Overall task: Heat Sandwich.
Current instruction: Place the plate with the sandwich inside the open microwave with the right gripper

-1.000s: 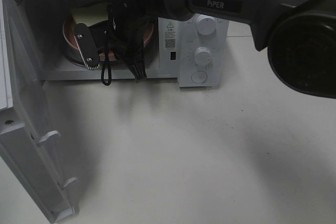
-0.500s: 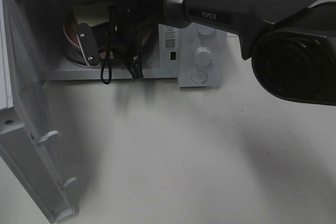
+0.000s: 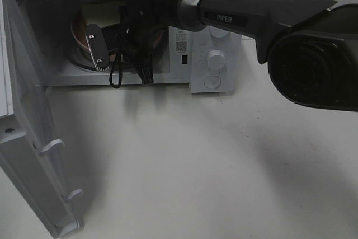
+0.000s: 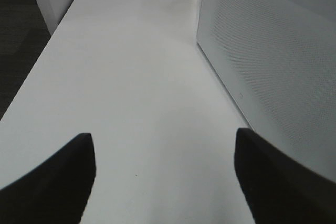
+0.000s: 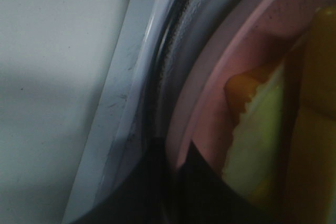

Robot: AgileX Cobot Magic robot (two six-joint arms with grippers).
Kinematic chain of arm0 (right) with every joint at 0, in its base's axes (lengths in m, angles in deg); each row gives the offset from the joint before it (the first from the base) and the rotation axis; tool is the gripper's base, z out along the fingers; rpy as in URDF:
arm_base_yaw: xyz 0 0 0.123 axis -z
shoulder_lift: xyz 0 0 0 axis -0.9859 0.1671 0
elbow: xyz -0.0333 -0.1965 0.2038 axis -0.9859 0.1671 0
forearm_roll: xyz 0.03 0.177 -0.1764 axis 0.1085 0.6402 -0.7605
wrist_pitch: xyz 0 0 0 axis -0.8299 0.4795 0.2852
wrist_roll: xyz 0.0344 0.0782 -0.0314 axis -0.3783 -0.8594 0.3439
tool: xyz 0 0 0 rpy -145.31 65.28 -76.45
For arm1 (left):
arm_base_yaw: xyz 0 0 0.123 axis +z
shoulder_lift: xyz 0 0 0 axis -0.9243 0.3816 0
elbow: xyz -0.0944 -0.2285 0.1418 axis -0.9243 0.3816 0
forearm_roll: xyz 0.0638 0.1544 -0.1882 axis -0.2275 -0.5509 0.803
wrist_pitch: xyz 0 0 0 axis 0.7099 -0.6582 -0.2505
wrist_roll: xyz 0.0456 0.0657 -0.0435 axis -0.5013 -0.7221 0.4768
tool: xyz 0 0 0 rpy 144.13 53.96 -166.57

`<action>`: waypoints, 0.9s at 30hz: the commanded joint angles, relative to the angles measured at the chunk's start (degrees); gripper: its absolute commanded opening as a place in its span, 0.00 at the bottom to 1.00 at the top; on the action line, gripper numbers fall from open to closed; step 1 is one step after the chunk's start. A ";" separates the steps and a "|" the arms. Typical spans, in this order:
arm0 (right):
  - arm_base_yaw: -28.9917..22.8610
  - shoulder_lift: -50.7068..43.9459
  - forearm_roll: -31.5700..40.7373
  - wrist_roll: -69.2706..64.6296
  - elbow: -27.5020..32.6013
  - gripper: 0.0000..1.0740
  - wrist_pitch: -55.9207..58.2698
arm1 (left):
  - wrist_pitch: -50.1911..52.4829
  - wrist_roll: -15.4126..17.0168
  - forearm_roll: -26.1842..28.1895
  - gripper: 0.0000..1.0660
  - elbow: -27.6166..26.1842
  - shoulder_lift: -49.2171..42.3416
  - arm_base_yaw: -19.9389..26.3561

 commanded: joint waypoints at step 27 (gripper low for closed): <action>0.00 0.06 0.00 -8.02 -1.15 0.18 -5.56 | 0.74 -0.06 0.00 0.67 0.17 -0.23 -0.40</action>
